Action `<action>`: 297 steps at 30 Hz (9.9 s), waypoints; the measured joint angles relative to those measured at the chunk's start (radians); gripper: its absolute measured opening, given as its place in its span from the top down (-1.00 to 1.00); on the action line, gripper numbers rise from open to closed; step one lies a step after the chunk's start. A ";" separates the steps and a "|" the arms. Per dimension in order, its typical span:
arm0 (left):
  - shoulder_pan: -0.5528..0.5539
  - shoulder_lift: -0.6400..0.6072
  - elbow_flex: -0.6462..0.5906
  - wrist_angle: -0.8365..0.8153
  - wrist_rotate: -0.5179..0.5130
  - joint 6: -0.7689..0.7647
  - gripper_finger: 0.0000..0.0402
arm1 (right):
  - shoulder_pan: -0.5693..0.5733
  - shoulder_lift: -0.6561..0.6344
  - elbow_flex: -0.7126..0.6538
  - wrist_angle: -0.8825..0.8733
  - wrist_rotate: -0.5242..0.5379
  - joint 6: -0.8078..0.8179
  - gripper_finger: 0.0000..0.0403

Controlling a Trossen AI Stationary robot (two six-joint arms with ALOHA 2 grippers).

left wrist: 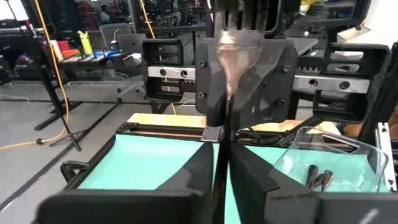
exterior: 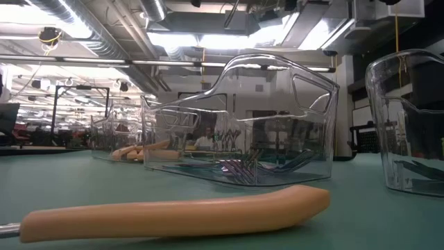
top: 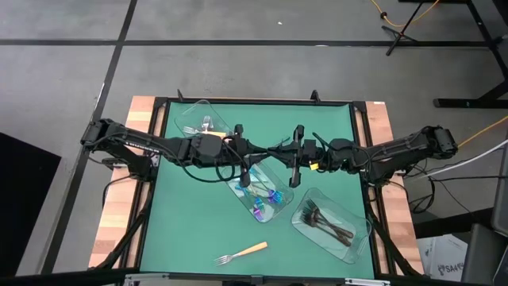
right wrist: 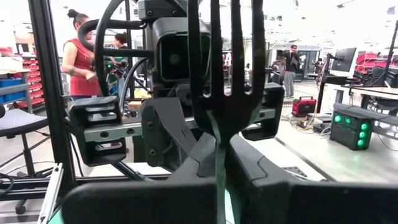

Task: Sort silverware by color (type)
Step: Put black fork into the bottom transparent bin, then put the blue fork into the center transparent bin

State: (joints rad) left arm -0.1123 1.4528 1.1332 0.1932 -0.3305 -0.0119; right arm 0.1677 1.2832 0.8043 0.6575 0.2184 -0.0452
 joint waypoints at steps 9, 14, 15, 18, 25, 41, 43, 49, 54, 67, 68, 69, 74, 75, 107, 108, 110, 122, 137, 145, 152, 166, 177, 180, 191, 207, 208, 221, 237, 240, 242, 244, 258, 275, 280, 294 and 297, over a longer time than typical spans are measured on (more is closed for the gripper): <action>0.002 0.000 0.000 -0.013 -0.011 -0.004 0.50 | 0.002 -0.032 0.000 -0.067 0.026 0.002 1.00; 0.020 0.000 0.000 -0.070 -0.011 -0.005 0.49 | 0.002 -0.113 0.000 -0.193 0.045 0.003 1.00; 0.025 0.000 0.000 -0.086 -0.010 -0.005 0.49 | 0.002 -0.132 0.000 -0.225 0.047 0.003 1.00; 0.041 0.000 0.000 -0.137 -0.007 -0.011 0.49 | 0.002 -0.195 0.000 -0.321 0.051 0.021 1.00; 0.073 0.000 0.000 -0.228 -0.003 -0.015 0.49 | 0.002 -0.326 0.000 -0.547 0.044 0.141 1.00; 0.114 0.000 0.000 -0.390 -0.002 -0.013 0.49 | 0.064 -0.402 0.000 -1.045 -0.457 0.902 1.00; 0.114 0.000 0.000 -0.391 -0.001 -0.012 0.49 | 0.104 -0.386 0.000 -1.113 -0.459 0.943 1.00; 0.114 0.000 0.000 -0.395 0.000 -0.012 0.49 | 0.240 -0.310 0.000 -1.246 -0.459 1.037 1.00; 0.114 0.000 0.000 -0.396 0.000 -0.012 0.49 | 0.335 -0.221 0.000 -1.236 -0.451 1.044 1.00; 0.114 0.000 0.000 -0.395 -0.001 -0.012 0.49 | 0.395 0.060 0.000 -1.275 -0.447 1.044 1.00; 0.114 0.000 0.000 -0.395 -0.001 -0.012 0.49 | 0.395 0.075 0.000 -1.282 -0.447 1.044 1.00; 0.114 0.000 0.000 -0.395 -0.001 -0.012 0.49 | 0.395 0.088 0.000 -1.290 -0.447 1.044 1.00; 0.114 0.000 0.000 -0.395 -0.001 -0.012 0.49 | 0.395 0.145 0.000 -1.296 -0.447 1.043 1.00; 0.114 0.000 0.000 -0.395 -0.001 -0.012 0.49 | 0.395 0.153 0.000 -1.296 -0.447 1.043 1.00; 0.114 0.001 0.000 -0.395 -0.001 -0.012 0.49 | 0.395 0.179 0.010 -1.312 -0.482 1.032 0.61; 0.114 0.001 0.000 -0.395 -0.001 -0.011 0.49 | 0.395 0.179 0.022 -1.330 -0.488 1.032 0.61; 0.114 0.001 0.000 -0.395 -0.001 -0.011 0.49 | 0.395 0.178 0.055 -1.377 -0.494 1.031 0.61; 0.113 -0.087 0.000 -0.464 -0.002 -0.001 0.49 | 0.354 0.178 0.376 -1.786 -0.353 0.859 0.61; 0.114 -0.322 0.000 -0.740 -0.004 0.022 0.49 | -0.099 0.182 0.639 -1.732 -0.073 0.066 0.61; 0.114 -0.421 0.000 -0.887 -0.026 -0.019 0.49 | -0.388 0.274 0.638 -1.563 -0.227 -0.232 0.61; 0.114 -0.455 -0.002 -0.976 -0.035 -0.038 0.49 | -0.537 0.425 0.638 -1.493 -0.367 -0.374 0.61; 0.114 -0.454 0.000 -0.970 -0.078 -0.038 0.49 | -0.574 0.663 0.638 -1.459 -0.474 -0.558 0.61; 0.114 -0.454 0.000 -0.971 -0.077 -0.038 0.49 | -0.574 0.715 0.632 -1.396 -0.473 -0.566 0.61; 0.114 -0.454 0.000 -0.970 -0.077 -0.038 0.49 | -0.574 0.715 0.618 -1.368 -0.472 -0.566 0.61; 0.114 -0.454 0.000 -0.970 -0.076 -0.038 0.49 | -0.574 0.715 0.559 -1.312 -0.467 -0.566 0.61; 0.113 -0.454 -0.001 -0.970 -0.076 -0.041 0.49 | -0.573 0.742 0.531 -1.283 -0.355 -0.564 0.78; 0.114 -0.454 -0.001 -0.970 -0.075 -0.041 0.49 | -0.573 0.742 0.531 -1.283 -0.353 -0.564 0.83; 0.114 -0.454 -0.001 -0.970 -0.076 -0.041 0.49 | -0.574 0.752 0.601 -1.434 -0.321 -0.563 0.99; 0.114 -0.454 -0.001 -0.970 -0.076 -0.041 0.49 | -0.573 0.751 0.740 -1.648 -0.221 -0.563 1.00; 0.114 -0.454 -0.001 -0.970 -0.076 -0.041 0.49 | -0.573 0.750 0.764 -1.673 -0.222 -0.564 1.00; 0.114 -0.454 -0.001 -0.970 -0.076 -0.041 0.49 | -0.573 0.748 0.779 -1.696 -0.222 -0.564 1.00; 0.114 -0.454 -0.001 -0.970 -0.076 -0.042 0.49 | -0.570 0.735 0.782 -1.714 -0.221 -0.566 1.00; 0.114 -0.454 -0.001 -0.970 -0.069 -0.085 0.49 | -0.511 0.556 0.784 -1.732 -0.082 -0.564 1.00; 0.114 -0.454 -0.001 -1.032 -0.068 -0.121 0.49 | -0.348 0.459 0.770 -1.845 0.187 -0.484 1.00; 0.114 -0.454 -0.001 -1.030 -0.069 -0.121 0.49 | -0.349 0.340 0.622 -1.829 0.216 -0.403 1.00; 0.222 -0.450 -0.001 -0.834 0.034 -0.121 0.49 | -0.271 0.127 0.262 -1.220 0.443 -0.843 1.00; 0.251 -0.438 -0.001 -0.787 0.092 -0.121 0.49 | -0.254 0.128 0.254 -1.034 0.415 -0.993 1.00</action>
State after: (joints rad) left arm 0.1383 1.0151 1.1324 -0.5934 -0.2386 -0.1329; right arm -0.0868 1.4109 1.0584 -0.3764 0.6333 -1.0382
